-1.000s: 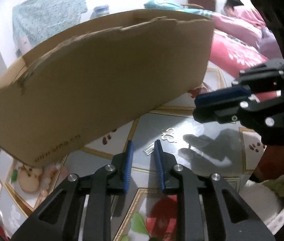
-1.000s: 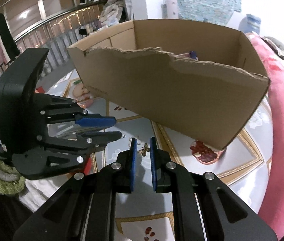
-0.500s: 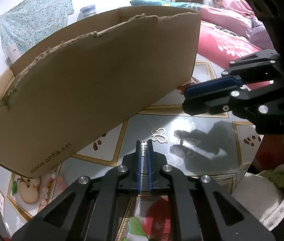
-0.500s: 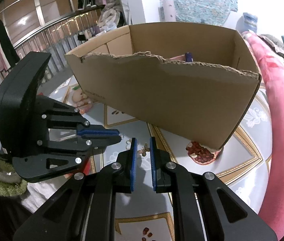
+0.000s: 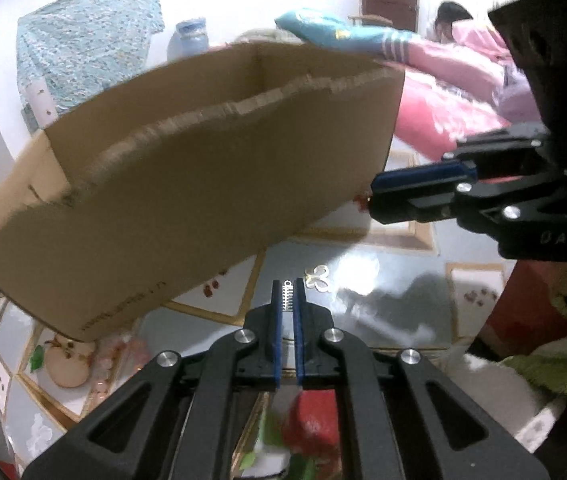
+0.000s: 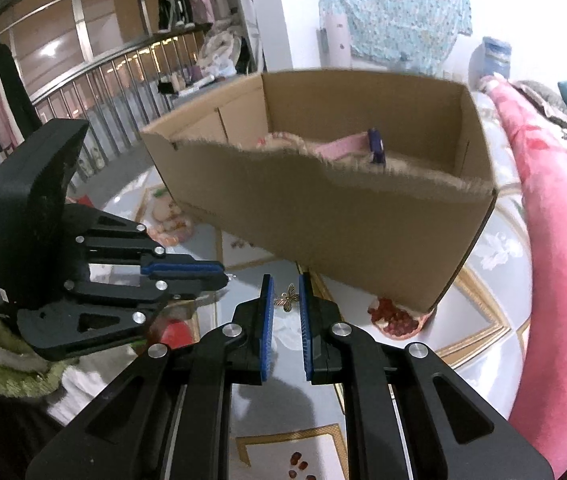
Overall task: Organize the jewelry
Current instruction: 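Carry the gold charm in the left gripper into the box and release, then move the left gripper out of the box toward the pink bead bracelet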
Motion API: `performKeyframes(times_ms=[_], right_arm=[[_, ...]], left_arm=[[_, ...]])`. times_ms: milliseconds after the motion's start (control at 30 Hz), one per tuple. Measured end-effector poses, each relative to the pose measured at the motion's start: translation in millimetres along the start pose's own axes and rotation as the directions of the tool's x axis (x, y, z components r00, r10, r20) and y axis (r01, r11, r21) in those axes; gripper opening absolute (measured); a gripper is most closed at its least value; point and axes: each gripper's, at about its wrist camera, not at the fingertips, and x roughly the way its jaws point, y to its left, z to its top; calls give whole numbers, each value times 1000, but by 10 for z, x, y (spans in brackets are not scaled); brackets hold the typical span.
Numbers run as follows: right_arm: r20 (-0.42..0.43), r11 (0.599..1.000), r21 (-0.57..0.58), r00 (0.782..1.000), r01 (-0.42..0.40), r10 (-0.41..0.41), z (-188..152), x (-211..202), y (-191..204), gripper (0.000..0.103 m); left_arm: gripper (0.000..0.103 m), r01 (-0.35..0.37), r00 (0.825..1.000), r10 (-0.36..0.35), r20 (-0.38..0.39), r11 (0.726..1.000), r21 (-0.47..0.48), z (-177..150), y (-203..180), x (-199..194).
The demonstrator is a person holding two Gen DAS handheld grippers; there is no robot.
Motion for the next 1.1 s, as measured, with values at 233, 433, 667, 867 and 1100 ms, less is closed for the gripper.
performKeyframes(times_ms=[233, 433, 667, 867, 1100], right_arm=[[109, 999, -20, 994, -30, 32, 258, -252, 40, 10], [194, 998, -35, 980, -43, 49, 622, -336, 31, 10], [123, 998, 43, 991, 41, -46, 968, 16, -253, 10], [49, 993, 78, 994, 91, -95, 1052, 232, -407, 12], [88, 991, 93, 991, 98, -106, 996, 96, -461, 22]], left_arm=[[4, 32, 989, -19, 149, 996, -85, 299, 211, -664], [4, -13, 977, 40, 211, 992, -127, 612, 524, -857], [5, -100, 992, 115, 55, 970, -220, 796, 958, -324], [5, -137, 990, 141, 2, 965, -225, 848, 1051, -51], [19, -118, 991, 129, 31, 961, -250, 835, 1083, -90]])
